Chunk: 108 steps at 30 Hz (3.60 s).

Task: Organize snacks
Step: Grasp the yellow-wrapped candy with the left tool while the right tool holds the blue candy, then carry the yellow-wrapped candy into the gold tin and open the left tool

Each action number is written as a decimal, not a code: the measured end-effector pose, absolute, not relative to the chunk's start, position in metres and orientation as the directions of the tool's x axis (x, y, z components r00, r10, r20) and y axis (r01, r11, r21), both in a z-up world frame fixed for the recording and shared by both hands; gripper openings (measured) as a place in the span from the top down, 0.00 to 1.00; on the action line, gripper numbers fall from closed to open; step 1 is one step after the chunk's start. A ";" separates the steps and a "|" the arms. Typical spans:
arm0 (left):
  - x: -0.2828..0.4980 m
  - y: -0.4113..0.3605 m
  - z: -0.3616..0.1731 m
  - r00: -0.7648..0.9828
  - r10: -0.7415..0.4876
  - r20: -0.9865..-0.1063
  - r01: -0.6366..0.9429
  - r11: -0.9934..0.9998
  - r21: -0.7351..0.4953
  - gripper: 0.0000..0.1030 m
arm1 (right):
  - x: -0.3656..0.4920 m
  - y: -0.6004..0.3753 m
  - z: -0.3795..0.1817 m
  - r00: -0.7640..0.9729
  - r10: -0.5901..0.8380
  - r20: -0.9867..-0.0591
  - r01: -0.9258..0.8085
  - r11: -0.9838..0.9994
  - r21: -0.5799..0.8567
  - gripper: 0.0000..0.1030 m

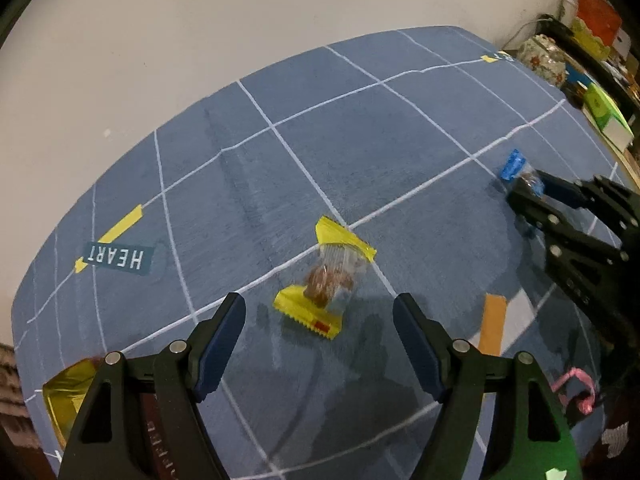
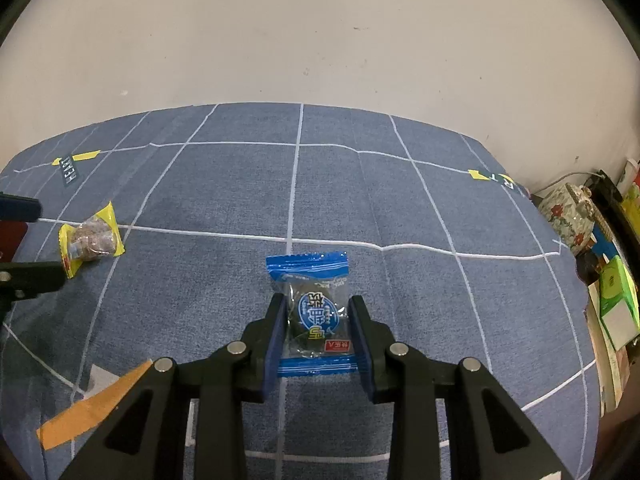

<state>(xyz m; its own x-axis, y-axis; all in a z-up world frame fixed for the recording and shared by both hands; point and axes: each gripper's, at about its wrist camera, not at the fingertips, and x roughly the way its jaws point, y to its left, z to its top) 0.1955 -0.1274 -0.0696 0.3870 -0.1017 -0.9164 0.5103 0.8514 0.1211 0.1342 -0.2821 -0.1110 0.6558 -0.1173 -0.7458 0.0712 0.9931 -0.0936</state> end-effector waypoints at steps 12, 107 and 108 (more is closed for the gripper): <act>0.216 -0.133 -0.082 0.355 -0.105 -0.929 0.499 0.861 0.093 0.55 | 0.135 -0.284 -0.112 0.655 -0.106 -0.748 0.071 0.994 -0.079 0.68; 0.105 0.146 -0.005 0.397 0.105 -0.912 -0.078 0.994 0.080 0.68 | 0.136 -0.283 -0.111 0.655 -0.113 -0.747 0.061 0.993 -0.097 0.68; 0.105 0.147 -0.005 0.396 0.110 -0.911 -0.078 0.993 0.086 0.68 | 0.136 -0.283 -0.111 0.655 -0.113 -0.747 0.061 0.993 -0.096 0.68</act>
